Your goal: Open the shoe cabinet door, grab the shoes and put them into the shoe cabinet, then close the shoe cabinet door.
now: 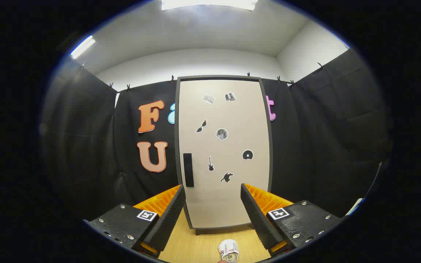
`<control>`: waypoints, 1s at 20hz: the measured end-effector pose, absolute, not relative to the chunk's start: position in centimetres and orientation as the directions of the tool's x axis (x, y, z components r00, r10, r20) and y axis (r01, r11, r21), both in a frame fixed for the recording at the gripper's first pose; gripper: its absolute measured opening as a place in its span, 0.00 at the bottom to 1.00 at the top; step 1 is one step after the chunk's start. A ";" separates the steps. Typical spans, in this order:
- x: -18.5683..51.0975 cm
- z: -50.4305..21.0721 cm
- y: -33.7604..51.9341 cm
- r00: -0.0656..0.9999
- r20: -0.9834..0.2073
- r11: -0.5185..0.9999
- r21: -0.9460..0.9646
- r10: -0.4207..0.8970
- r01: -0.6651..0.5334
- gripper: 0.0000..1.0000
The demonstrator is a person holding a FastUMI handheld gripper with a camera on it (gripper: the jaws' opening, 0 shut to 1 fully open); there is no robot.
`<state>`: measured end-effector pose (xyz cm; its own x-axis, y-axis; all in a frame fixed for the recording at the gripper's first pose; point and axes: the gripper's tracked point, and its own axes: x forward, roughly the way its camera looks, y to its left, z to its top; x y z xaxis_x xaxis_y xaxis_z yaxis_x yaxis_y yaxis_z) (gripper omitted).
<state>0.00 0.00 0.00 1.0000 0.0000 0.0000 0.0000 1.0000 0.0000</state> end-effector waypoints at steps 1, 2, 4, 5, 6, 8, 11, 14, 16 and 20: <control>0.1 -0.1 -0.1 1.000 -0.005 1.000 -0.001 0.003 -0.003 0.95; 0.2 -0.2 -0.1 1.000 -0.009 1.000 -0.002 0.004 -0.004 0.95; 0.4 -0.3 -0.1 1.000 -0.011 1.000 -0.003 0.004 -0.004 0.95; 0.5 -0.4 -0.1 1.000 -0.011 1.000 -0.003 0.005 -0.005 0.95; 0.6 -0.5 -0.1 1.000 -0.013 1.000 -0.006 0.005 -0.005 0.95; 0.9 -0.7 0.0 1.000 -0.021 1.000 -0.008 0.005 -0.005 0.95; 1.1 -0.6 -0.1 1.000 -0.019 1.000 -0.008 0.004 -0.004 0.95; 1.2 -0.5 -0.1 1.000 -0.017 1.000 -0.014 0.001 -0.002 0.95; 1.5 -0.8 -0.1 1.000 -0.022 1.000 -0.014 -0.001 0.001 0.95; 2.6 -1.3 0.3 0.999 -0.033 1.000 -0.004 0.003 -0.003 0.95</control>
<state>2.56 0.35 -1.29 0.9994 0.0026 -0.0333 -0.0027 1.0000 -0.0045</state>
